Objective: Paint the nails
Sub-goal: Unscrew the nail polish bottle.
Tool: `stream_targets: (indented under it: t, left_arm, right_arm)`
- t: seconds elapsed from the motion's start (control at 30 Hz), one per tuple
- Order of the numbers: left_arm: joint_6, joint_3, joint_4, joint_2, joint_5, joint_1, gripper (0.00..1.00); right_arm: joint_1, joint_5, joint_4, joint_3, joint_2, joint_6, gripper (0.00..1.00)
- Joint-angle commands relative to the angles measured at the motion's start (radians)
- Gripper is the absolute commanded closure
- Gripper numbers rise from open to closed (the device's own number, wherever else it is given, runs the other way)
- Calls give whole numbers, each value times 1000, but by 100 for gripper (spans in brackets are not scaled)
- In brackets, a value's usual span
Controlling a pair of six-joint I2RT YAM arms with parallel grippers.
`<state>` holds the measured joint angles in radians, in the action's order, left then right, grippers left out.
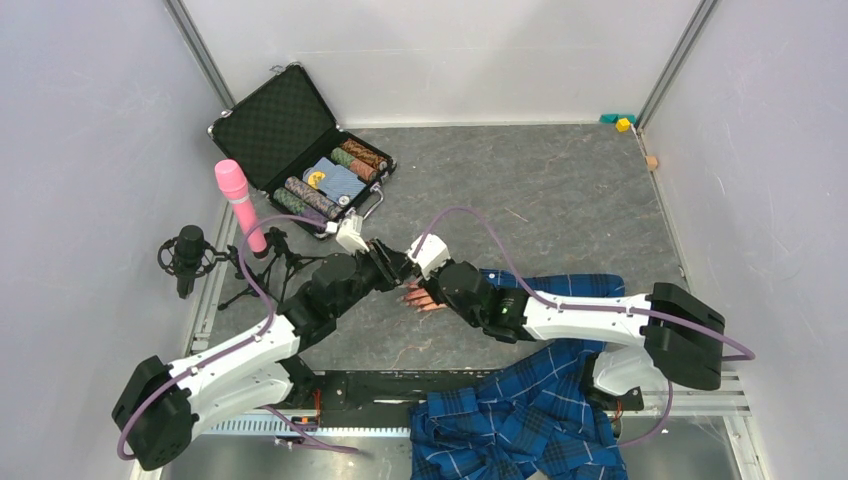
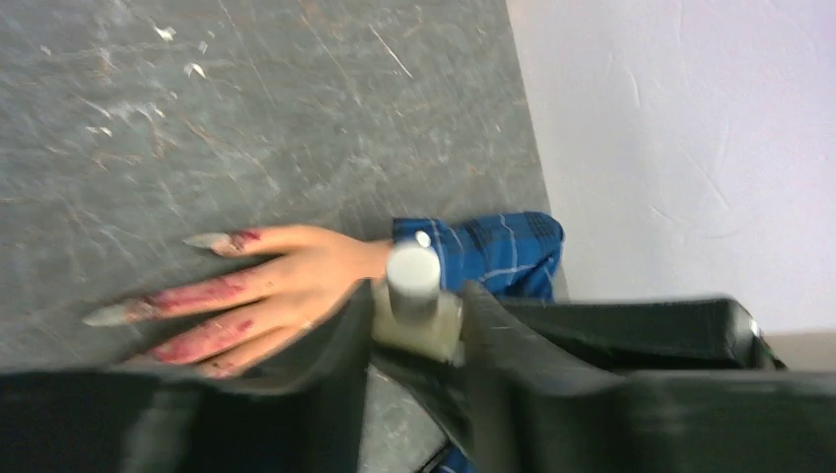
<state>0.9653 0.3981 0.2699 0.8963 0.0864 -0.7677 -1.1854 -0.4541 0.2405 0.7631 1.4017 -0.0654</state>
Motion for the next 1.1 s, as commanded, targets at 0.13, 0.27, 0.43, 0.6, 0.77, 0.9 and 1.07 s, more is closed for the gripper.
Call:
stream_targets:
  t: [0.13,0.27,0.43,0.6,0.77,0.9,1.07]
  left_arm:
    - [-86,108,-233,-67,-91,-36,4]
    - [-155,138,-265,-134,-29,-35,0]
    - [-219,145,-313,-212,7,-35,0]
    - [-290,139,-312,-269,-25,-35,0]
    - [-350,146,-278,-267,-151,-35,0]
    - [-370,152,-247,-261,-223,-35,0]
    - [-372,148,-198,-261,-303,-35,0]
  right_arm:
    - [36,-207,255,-74,-117,44,100]
    - [41,-225,221,-99,-155,52,100]
    - [89,-119,183,-136,-207,28,100]
    - [186,233,169,-174,-272,-1,100]
    - [303,638,220,-217,-321,-86,100]
    - [336,862,262,-226,-327,-138,100]
    - [339,1060,329,-223,-308,-204,100]
